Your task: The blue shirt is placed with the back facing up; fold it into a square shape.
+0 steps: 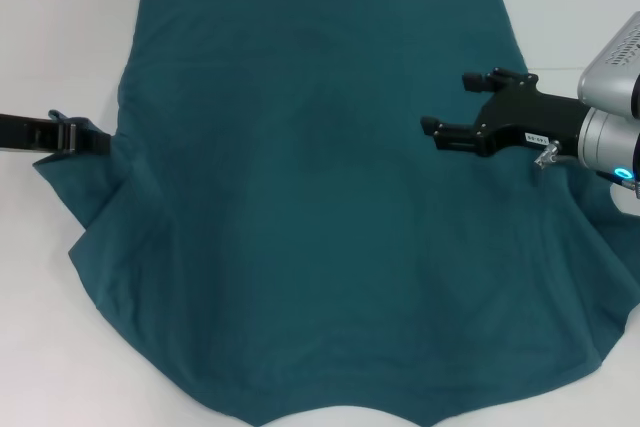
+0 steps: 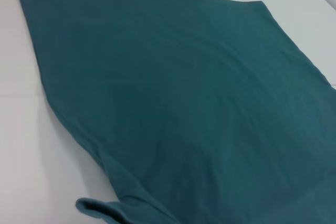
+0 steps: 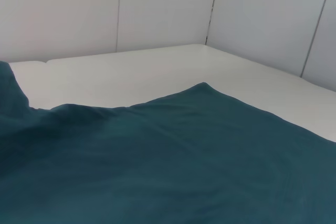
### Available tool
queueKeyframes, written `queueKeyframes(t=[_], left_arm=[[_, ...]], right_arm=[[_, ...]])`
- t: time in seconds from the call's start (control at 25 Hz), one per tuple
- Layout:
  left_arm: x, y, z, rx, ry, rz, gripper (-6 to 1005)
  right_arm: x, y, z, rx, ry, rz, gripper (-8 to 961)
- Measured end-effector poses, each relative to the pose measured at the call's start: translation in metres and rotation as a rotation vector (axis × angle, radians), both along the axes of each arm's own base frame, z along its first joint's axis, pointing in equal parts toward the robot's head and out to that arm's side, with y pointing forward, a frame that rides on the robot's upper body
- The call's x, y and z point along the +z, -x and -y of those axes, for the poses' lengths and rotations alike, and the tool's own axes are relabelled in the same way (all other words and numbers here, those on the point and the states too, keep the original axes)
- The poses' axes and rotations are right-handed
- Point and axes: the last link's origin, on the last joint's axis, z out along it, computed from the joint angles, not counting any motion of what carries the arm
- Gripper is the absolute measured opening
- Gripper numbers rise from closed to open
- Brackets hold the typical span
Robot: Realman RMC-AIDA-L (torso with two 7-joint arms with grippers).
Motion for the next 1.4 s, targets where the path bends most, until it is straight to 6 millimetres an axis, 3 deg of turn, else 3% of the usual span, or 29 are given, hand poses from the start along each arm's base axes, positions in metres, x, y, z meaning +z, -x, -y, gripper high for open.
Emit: queueKeyframes(t=[0.64, 1.12, 1.4], left_arm=[[0.023, -0.002, 0.001, 0.006, -0.044, -0.053, 48], [0.036, -0.034, -0.006, -0.069, -0.057, -0.088, 47], [0.048, -0.033, -0.007, -0.057, -0.079, -0.131, 47]], right_arm=[[0.001, 0.000, 0.000, -0.001, -0.002, -0.002, 899], [0.001, 0.000, 0.000, -0.003, -0.001, -0.003, 900], [0.000, -0.002, 0.002, -0.009, 0.001, -0.005, 899]])
